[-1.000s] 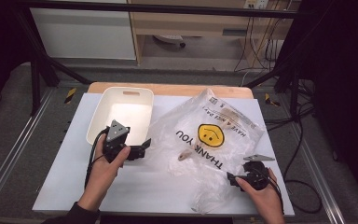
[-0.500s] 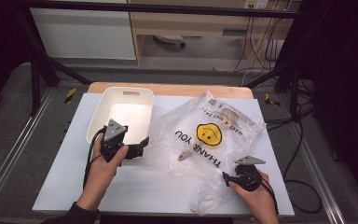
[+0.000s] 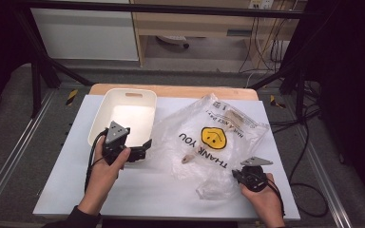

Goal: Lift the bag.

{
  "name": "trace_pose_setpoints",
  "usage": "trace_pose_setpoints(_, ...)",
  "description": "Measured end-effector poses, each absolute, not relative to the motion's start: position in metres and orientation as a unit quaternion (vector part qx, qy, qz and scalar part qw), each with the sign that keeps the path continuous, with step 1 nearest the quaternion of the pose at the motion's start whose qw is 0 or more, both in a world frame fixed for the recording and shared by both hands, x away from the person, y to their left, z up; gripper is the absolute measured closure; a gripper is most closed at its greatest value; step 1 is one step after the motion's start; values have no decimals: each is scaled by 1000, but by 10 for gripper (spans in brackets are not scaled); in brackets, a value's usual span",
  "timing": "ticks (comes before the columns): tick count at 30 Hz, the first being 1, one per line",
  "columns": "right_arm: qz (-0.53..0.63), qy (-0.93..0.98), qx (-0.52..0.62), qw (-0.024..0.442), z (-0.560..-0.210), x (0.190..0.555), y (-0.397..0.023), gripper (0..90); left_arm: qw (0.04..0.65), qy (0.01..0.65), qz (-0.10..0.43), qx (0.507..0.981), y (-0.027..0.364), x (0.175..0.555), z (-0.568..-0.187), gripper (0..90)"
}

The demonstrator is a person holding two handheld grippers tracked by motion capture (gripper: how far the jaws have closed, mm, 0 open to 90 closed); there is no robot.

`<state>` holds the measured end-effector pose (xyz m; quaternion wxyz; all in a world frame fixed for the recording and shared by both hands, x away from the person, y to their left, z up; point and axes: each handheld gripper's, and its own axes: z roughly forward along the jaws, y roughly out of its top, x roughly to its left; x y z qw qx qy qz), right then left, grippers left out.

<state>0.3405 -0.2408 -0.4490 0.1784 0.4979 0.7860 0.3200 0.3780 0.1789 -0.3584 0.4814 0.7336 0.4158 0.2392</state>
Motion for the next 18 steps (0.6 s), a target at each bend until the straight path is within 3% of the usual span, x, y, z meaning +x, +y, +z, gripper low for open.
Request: trace_pose_setpoints(18,322,787,498,169,-448,345,-264,900,479,412,237,738,177,377,-360,101)
